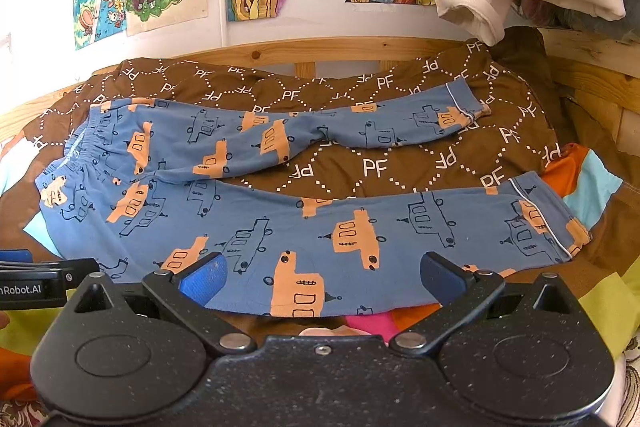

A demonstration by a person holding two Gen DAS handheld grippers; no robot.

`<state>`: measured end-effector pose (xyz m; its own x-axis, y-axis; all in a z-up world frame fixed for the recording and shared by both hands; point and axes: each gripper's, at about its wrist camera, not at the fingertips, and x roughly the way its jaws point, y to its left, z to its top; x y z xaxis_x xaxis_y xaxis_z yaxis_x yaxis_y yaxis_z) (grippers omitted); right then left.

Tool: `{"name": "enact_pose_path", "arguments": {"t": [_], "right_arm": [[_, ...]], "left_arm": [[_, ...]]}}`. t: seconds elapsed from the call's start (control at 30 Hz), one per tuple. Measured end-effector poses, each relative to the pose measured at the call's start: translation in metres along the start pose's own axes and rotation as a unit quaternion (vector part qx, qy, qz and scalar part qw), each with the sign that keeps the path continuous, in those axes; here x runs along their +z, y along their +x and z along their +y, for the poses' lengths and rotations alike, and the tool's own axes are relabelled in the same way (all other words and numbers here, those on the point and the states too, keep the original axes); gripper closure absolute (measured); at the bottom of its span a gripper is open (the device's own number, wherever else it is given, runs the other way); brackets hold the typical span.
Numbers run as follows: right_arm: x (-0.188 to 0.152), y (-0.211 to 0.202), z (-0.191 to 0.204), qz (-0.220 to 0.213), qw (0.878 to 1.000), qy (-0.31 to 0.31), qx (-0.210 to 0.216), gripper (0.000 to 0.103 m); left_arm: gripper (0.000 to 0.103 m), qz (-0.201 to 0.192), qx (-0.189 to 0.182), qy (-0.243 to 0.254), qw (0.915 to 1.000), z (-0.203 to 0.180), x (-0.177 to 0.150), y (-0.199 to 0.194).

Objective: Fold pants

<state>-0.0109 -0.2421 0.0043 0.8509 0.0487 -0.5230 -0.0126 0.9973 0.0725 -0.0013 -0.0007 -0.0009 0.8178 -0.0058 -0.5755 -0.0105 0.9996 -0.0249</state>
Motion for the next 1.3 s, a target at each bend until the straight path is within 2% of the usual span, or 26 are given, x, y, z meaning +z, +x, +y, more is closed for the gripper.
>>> {"name": "enact_pose_path", "arguments": {"t": [0.6, 0.8, 0.93, 1.1, 1.3], "right_arm": [[0.000, 0.001, 0.002, 0.002, 1.000, 0.000, -0.001, 0.001], [-0.001, 0.008, 0.001, 0.027, 1.000, -0.009, -0.005, 0.001], [0.003, 0.011, -0.002, 0.041, 0.999, -0.003, -0.004, 0.001], [0.026, 0.021, -0.010, 0.072, 0.997, -0.034, 0.024, 0.001], [0.085, 0.051, -0.039, 0.120, 0.989, -0.032, 0.075, 0.001]], "left_arm": [[0.000, 0.002, 0.000, -0.002, 1.0000, 0.000, -0.002, 0.001], [0.000, 0.018, -0.006, -0.014, 0.9997, -0.001, -0.004, 0.007], [0.000, 0.028, -0.005, -0.005, 0.9996, -0.004, -0.001, 0.009], [0.000, 0.046, -0.006, -0.008, 0.9989, 0.001, 0.011, 0.019], [0.000, 0.046, -0.020, 0.013, 0.9986, 0.011, 0.049, 0.033]]}}
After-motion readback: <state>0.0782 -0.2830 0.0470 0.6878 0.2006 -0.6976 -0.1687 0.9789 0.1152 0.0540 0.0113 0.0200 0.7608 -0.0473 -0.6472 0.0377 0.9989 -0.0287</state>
